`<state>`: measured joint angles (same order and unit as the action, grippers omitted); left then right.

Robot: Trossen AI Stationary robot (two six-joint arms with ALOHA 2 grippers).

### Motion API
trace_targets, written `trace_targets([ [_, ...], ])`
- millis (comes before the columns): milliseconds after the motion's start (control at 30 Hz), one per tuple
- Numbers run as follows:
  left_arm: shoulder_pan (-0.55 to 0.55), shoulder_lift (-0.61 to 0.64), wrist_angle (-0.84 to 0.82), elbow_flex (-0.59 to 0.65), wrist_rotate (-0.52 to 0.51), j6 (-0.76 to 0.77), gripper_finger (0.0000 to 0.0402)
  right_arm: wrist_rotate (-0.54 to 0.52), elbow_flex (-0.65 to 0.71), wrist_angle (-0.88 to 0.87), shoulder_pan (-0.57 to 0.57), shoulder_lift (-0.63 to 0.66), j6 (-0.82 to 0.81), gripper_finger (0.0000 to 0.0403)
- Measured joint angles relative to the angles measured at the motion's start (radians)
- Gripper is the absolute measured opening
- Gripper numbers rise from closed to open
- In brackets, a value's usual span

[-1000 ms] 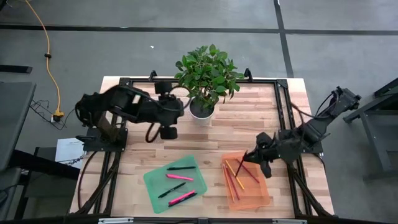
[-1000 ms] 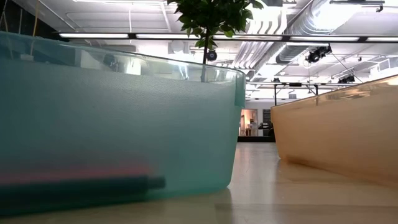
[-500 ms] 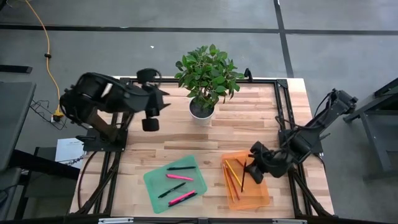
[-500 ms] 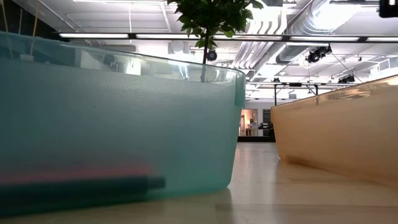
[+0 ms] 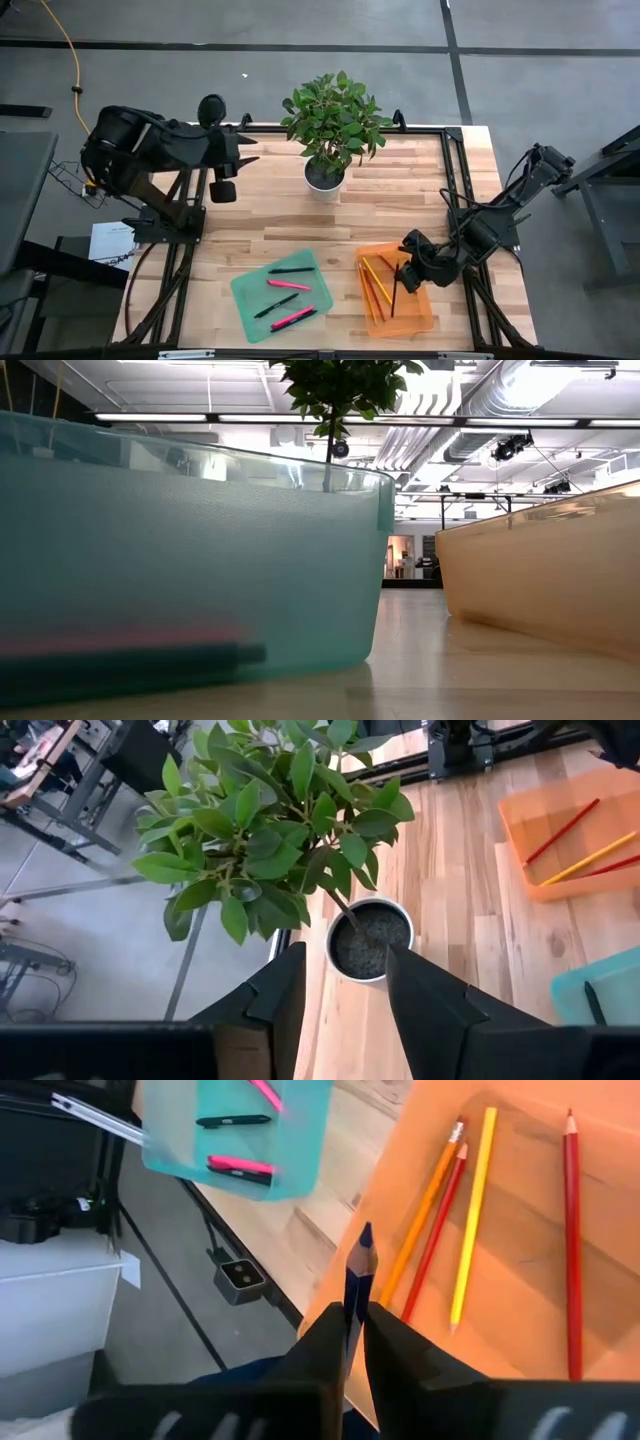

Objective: Sort pens & pencils
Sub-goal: Put the purple pencil into the orange bin, then return to Home Position

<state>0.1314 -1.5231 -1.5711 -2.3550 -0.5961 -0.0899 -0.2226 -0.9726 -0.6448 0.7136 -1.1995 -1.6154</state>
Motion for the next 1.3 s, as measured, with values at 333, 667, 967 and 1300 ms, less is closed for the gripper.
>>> trace_targets([
  [333,0.0,0.024,0.0,0.001,0.0,-0.041,0.0126,-0.02,0.0,0.014,0.0,0.0,0.001,0.012],
  [667,0.0,0.121,0.0,0.001,0.0,-0.029,0.0127,-0.229,-0.051,0.09,-0.015,0.037,0.187,0.015],
  [967,0.0,0.269,0.0,0.0,0.0,0.058,0.0127,-0.607,-0.214,0.23,0.038,0.264,0.766,0.0149],
  [1300,0.001,0.402,0.007,0.122,-0.047,0.125,0.0129,-0.603,-0.228,0.767,0.17,0.406,1.593,0.0149],
])
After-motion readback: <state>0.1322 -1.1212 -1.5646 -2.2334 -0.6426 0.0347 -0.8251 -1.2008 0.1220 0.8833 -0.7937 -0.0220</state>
